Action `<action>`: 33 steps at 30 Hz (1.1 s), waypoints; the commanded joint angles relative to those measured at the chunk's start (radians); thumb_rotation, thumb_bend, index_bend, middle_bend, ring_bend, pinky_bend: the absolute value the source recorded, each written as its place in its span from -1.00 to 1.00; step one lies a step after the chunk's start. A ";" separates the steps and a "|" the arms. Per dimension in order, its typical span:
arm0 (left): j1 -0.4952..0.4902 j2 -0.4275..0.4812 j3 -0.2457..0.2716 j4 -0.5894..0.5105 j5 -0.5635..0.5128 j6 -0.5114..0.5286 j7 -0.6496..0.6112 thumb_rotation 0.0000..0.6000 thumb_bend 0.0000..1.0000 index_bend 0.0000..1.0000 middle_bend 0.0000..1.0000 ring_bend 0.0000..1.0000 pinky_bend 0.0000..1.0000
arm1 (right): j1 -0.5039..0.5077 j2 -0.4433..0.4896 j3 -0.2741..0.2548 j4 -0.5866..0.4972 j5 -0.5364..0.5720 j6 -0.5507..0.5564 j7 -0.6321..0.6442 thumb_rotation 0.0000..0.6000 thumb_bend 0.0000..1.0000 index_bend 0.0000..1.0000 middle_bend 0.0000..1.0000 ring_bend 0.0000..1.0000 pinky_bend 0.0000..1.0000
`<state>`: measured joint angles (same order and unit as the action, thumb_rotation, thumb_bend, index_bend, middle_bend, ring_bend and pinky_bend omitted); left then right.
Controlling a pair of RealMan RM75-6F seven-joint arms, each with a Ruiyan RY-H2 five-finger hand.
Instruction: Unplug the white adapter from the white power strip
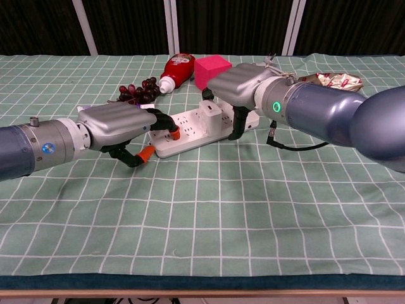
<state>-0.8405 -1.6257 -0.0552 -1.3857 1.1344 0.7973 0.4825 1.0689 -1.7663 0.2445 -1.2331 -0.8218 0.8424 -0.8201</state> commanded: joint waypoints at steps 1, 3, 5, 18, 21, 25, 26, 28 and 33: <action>-0.001 -0.002 0.001 0.005 0.001 -0.002 -0.004 1.00 0.20 -0.49 -0.66 -0.85 -0.57 | 0.004 -0.007 -0.003 0.010 -0.001 -0.002 0.007 1.00 -0.48 -0.34 -0.55 -0.58 -0.49; -0.001 -0.004 0.002 0.009 0.001 -0.003 -0.007 1.00 0.20 -0.49 -0.66 -0.85 -0.57 | 0.007 -0.011 -0.005 0.016 -0.003 -0.003 0.012 1.00 -0.48 -0.34 -0.55 -0.58 -0.49; -0.001 -0.005 0.002 0.012 0.003 -0.004 -0.011 1.00 0.20 -0.49 -0.66 -0.85 -0.57 | 0.009 -0.016 -0.008 0.021 -0.006 -0.005 0.017 1.00 -0.48 -0.34 -0.55 -0.58 -0.49; 0.000 -0.005 0.005 0.020 0.008 -0.004 -0.025 1.00 0.20 -0.49 -0.67 -0.85 -0.57 | 0.021 -0.041 -0.019 0.063 -0.024 -0.006 0.043 1.00 -0.47 -0.24 -0.52 -0.57 -0.47; -0.001 -0.005 0.006 0.022 0.010 -0.005 -0.027 1.00 0.20 -0.49 -0.66 -0.85 -0.57 | 0.023 -0.044 -0.022 0.069 -0.021 -0.006 0.040 1.00 -0.32 -0.19 -0.51 -0.56 -0.45; -0.001 -0.005 0.007 0.022 0.013 -0.005 -0.031 1.00 0.20 -0.49 -0.66 -0.85 -0.57 | 0.023 -0.047 -0.025 0.073 -0.011 -0.006 0.038 1.00 -0.16 -0.11 -0.50 -0.56 -0.45; -0.001 -0.005 0.007 0.022 0.013 -0.005 -0.033 1.00 0.20 -0.49 -0.66 -0.85 -0.57 | 0.023 -0.048 -0.026 0.073 -0.010 -0.005 0.037 1.00 -0.12 -0.09 -0.50 -0.56 -0.45; -0.001 -0.006 0.007 0.023 0.014 -0.005 -0.035 1.00 0.20 -0.49 -0.66 -0.85 -0.57 | 0.021 -0.049 -0.029 0.073 -0.005 -0.004 0.035 1.00 -0.04 -0.05 -0.49 -0.56 -0.45; 0.000 -0.007 0.009 0.025 0.016 -0.007 -0.041 1.00 0.20 -0.49 -0.66 -0.85 -0.57 | 0.019 -0.048 -0.037 0.068 -0.001 0.001 0.027 1.00 0.15 0.03 -0.49 -0.56 -0.45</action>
<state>-0.8408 -1.6322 -0.0462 -1.3610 1.1507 0.7901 0.4418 1.0877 -1.8142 0.2080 -1.1651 -0.8227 0.8435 -0.7926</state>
